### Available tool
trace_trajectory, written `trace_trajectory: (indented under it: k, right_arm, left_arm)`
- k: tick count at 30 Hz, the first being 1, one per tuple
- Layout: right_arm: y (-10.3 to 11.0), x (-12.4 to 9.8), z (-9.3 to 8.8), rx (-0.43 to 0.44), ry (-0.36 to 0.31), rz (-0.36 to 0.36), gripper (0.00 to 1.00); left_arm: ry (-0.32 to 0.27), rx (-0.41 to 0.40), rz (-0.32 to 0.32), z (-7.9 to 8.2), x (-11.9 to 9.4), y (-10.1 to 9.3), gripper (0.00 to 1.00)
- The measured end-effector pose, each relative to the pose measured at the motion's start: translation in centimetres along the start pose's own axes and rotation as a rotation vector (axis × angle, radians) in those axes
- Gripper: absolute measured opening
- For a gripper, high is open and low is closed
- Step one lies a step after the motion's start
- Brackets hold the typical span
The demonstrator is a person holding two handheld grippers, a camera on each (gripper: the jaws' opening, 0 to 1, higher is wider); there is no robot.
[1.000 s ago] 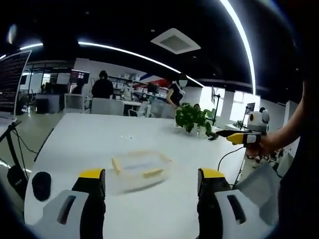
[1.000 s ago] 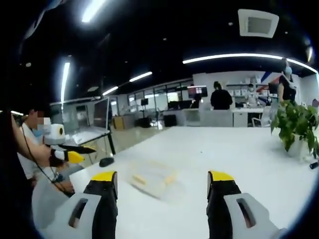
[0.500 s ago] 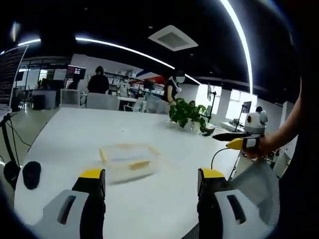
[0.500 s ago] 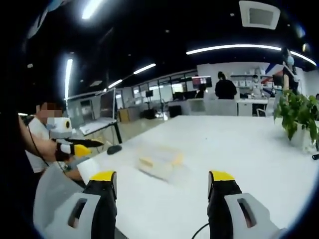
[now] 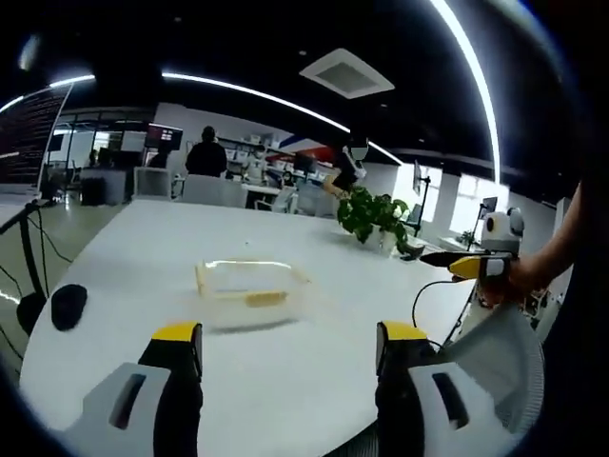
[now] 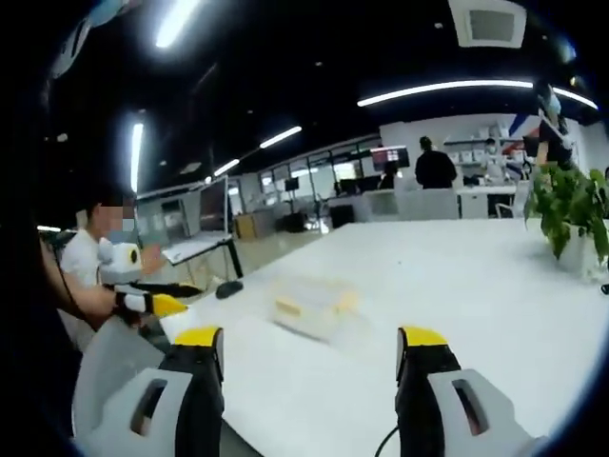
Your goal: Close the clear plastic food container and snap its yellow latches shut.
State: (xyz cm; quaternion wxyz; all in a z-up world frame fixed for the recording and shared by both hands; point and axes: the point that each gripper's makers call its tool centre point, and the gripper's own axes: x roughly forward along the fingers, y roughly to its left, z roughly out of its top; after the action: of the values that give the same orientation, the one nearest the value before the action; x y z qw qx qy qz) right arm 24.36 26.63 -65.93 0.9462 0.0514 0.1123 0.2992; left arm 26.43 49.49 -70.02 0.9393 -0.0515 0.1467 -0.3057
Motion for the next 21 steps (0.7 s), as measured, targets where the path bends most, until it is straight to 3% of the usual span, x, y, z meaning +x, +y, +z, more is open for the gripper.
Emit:
trace_trajectory:
  k: [3, 7, 15, 21]
  right_arm:
    - [-0.2, -0.2, -0.2, -0.008, -0.012, -0.023, 0.73]
    - [0.3, 0.0, -0.1, -0.037, -0.028, -0.015, 0.73]
    - [1.5, -0.1, -0.3, -0.063, -0.03, 0.04, 0.71]
    - [1.7, 0.1, -0.9, -0.062, -0.003, 0.052, 0.7]
  left_arm:
    - [-0.003, 0.069, 0.05, -0.3, -0.1, 0.6, 0.73]
    - [0.004, 0.075, 0.089, -0.6, -0.2, 1.5, 0.71]
    - [-0.012, 0.116, 0.099, -0.4, -0.1, 1.4, 0.74]
    - [0.027, 0.123, 0.097, -1.1, 0.1, 1.4, 0.74]
